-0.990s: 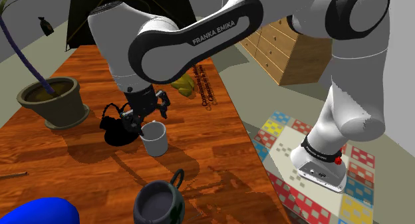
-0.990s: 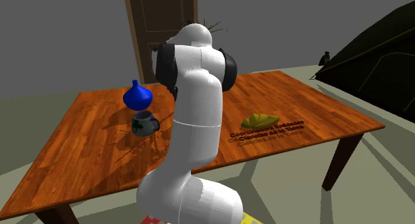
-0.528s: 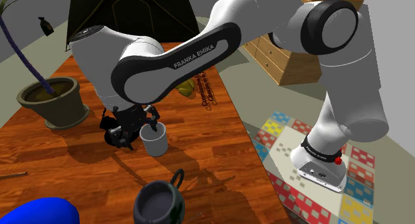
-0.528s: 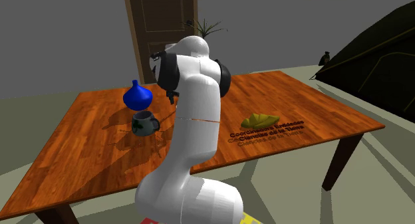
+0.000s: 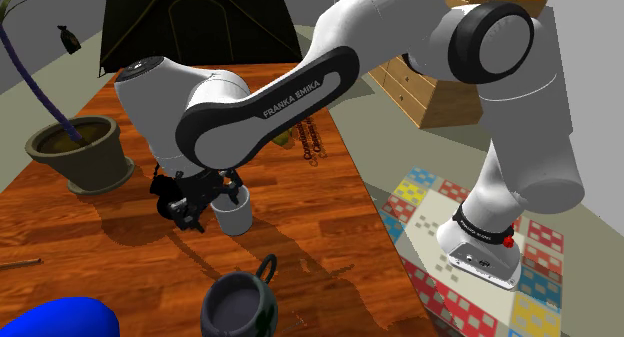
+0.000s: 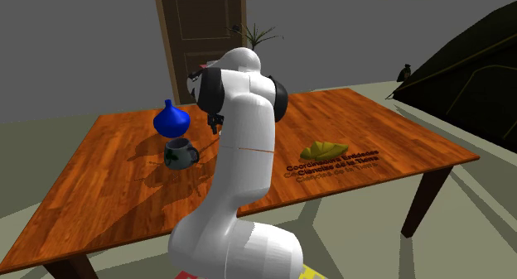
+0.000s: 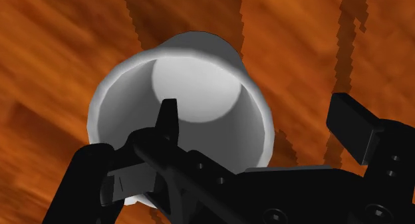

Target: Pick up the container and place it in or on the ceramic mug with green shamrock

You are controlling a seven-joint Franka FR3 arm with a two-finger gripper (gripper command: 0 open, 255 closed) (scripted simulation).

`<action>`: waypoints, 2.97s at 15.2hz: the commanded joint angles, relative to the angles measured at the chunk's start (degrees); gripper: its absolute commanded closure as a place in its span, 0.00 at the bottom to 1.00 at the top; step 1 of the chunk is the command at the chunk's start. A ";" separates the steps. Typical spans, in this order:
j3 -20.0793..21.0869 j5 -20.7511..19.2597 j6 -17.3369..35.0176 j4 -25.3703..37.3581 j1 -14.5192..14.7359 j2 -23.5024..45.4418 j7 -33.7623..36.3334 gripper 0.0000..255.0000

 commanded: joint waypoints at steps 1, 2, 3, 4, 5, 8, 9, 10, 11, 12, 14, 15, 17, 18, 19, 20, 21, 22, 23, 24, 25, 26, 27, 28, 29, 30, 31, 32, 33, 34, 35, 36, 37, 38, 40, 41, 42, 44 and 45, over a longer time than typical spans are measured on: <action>0.00 -0.01 0.03 -0.01 0.00 0.01 0.00 0.00; 0.00 -0.01 0.03 -0.01 0.00 0.01 0.00 0.00; 0.00 0.00 0.02 -0.01 0.00 0.01 0.00 0.00; 0.00 0.00 0.02 -0.01 0.00 0.01 0.00 1.00; 0.00 0.00 0.02 -0.01 0.00 0.01 0.00 1.00; 0.00 0.00 0.02 -0.01 0.00 0.01 0.00 1.00; 0.00 -0.01 0.02 0.00 0.00 0.01 0.00 1.00; 0.00 -0.01 0.02 0.00 0.00 0.01 0.00 1.00; 0.00 -0.01 0.02 0.00 0.00 0.01 0.00 1.00; 0.00 -0.01 0.02 0.00 0.00 0.02 0.00 1.00; 0.08 0.13 -0.58 0.35 -0.01 -0.26 -0.09 1.00; 0.17 0.27 -1.19 0.73 -0.02 -0.52 -0.17 1.00; 0.32 0.52 -2.45 1.59 0.00 -0.98 -0.34 1.00; 0.39 0.64 -3.09 2.03 0.01 -1.20 -0.42 1.00; 0.46 0.75 -3.73 2.50 0.03 -1.41 -0.49 1.00; 0.53 0.86 -4.38 2.98 0.06 -1.61 -0.57 1.00; 0.59 0.96 -5.04 3.48 0.09 -1.80 -0.65 1.00; 0.65 1.06 -5.70 3.99 0.12 -1.97 -0.72 1.00; 0.71 1.16 -6.38 4.53 0.17 -2.13 -0.79 1.00; 0.76 1.25 -7.06 5.09 0.22 -2.28 -0.87 1.00; 0.81 1.33 -7.74 5.67 0.27 -2.41 -0.94 1.00; 0.86 1.40 -8.44 6.27 0.34 -2.53 -1.00 1.00; 0.90 1.47 -9.14 6.90 0.41 -2.64 -1.07 1.00; 0.94 1.54 -9.86 7.54 0.48 -2.73 -1.14 1.00; 0.98 1.59 -10.58 8.21 0.57 -2.81 -1.20 1.00; 1.01 1.64 -11.31 8.91 0.67 -2.87 -1.26 1.00; 1.04 1.68 -12.05 9.62 0.77 -2.92 -1.32 1.00; 1.07 1.72 -12.80 10.37 0.88 -2.95 -1.38 1.00; 1.09 1.74 -13.57 11.14 1.00 -2.96 -1.44 1.00; 1.11 1.76 -14.34 11.94 1.14 -2.96 -1.50 1.00; 1.12 1.77 -15.12 12.77 1.28 -2.93 -1.55 1.00; 1.13 1.77 -15.92 13.64 1.43 -2.89 -1.61 1.00; 1.14 1.76 -16.73 14.53 1.60 -2.83 -1.66 1.00; 1.14 1.75 -17.56 15.47 1.78 -2.75 -1.72 1.00; 1.13 1.68 -19.25 17.44 2.18 -2.51 -1.83 1.00; 1.12 1.63 -20.13 18.50 2.40 -2.36 -1.88 1.00; 1.11 1.57 -21.02 19.59 2.65 -2.18 -1.93 1.00; 1.05 1.41 -22.87 21.95 3.19 -1.73 -2.05 1.00; 1.02 1.31 -23.84 23.22 3.49 -1.46 -2.11 1.00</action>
